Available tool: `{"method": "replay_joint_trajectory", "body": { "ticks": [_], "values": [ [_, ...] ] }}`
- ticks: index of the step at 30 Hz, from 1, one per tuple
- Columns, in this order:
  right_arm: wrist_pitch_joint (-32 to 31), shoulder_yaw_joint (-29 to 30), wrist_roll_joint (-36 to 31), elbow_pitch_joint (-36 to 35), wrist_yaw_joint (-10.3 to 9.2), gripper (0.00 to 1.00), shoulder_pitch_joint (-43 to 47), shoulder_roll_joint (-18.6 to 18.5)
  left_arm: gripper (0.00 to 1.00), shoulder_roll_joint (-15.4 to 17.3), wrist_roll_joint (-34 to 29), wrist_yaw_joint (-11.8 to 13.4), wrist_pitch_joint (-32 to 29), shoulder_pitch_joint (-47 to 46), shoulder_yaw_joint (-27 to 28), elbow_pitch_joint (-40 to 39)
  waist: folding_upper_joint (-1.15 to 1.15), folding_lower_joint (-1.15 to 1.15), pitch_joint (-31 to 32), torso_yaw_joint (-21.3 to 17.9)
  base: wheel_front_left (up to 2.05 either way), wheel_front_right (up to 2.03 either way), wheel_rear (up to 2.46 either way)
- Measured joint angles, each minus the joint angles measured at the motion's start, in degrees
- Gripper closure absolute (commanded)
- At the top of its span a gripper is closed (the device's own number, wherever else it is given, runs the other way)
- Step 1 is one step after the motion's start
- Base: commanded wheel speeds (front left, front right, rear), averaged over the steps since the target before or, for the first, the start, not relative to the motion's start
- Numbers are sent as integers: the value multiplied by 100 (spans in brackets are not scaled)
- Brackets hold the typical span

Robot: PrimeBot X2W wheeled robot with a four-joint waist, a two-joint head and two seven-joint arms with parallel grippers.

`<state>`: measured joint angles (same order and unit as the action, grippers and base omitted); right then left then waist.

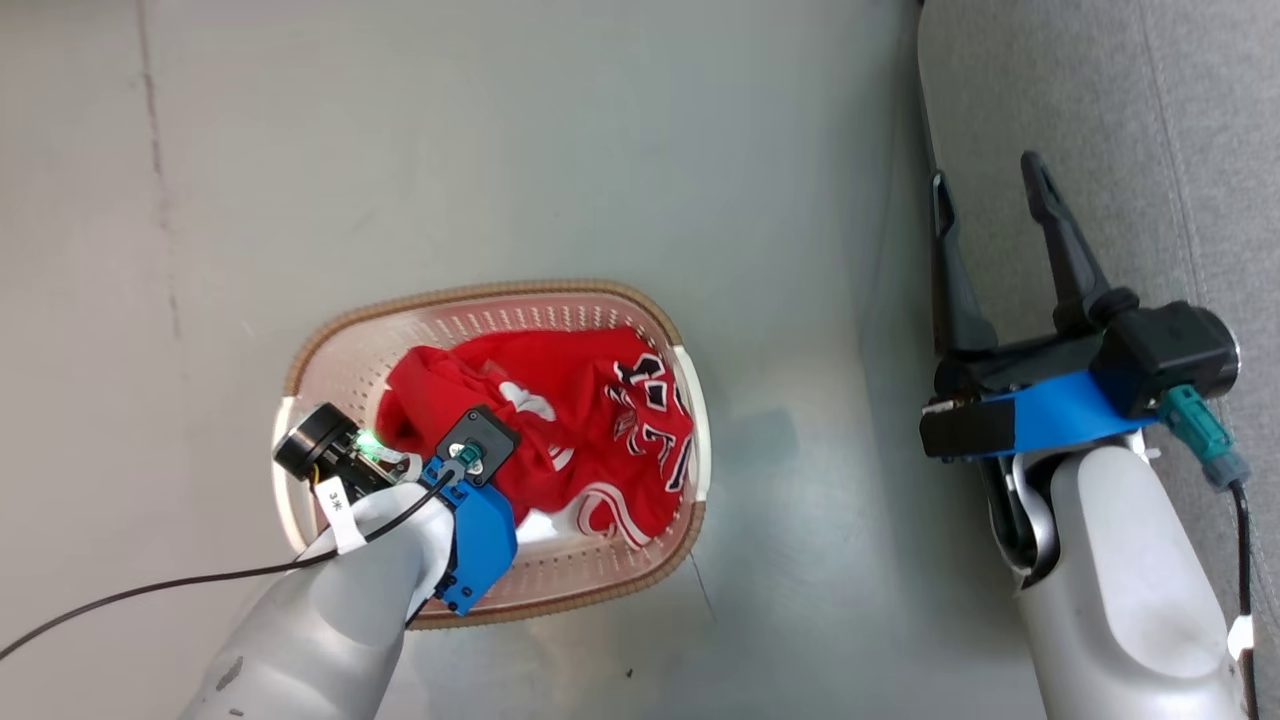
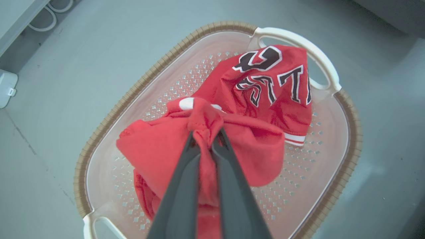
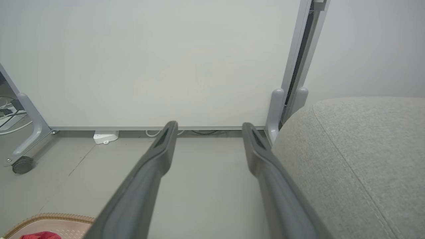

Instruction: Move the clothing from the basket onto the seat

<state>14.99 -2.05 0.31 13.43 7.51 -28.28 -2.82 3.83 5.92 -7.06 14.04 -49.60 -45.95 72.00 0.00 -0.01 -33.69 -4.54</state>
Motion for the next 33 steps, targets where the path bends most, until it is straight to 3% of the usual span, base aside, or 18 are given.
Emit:
{"method": "replay_joint_trajectory", "body": {
  "ticks": [7,14,26,33],
  "values": [
    [0,26,-51,104,0,0,302,1,100,-52,344,-1,79,183,209,-443,0,0,577,182,0,0,0],
    [0,43,-85,209,0,0,621,0,100,-44,772,-15,96,414,608,-1434,0,0,1136,336,0,0,0],
    [0,21,-90,316,0,0,1097,0,100,36,1037,-13,97,659,1076,-2735,0,0,1964,487,0,0,0],
    [0,23,-81,374,0,0,1360,0,100,22,1069,-15,99,706,1038,-3240,0,0,2383,514,0,0,0]
  ]
}}
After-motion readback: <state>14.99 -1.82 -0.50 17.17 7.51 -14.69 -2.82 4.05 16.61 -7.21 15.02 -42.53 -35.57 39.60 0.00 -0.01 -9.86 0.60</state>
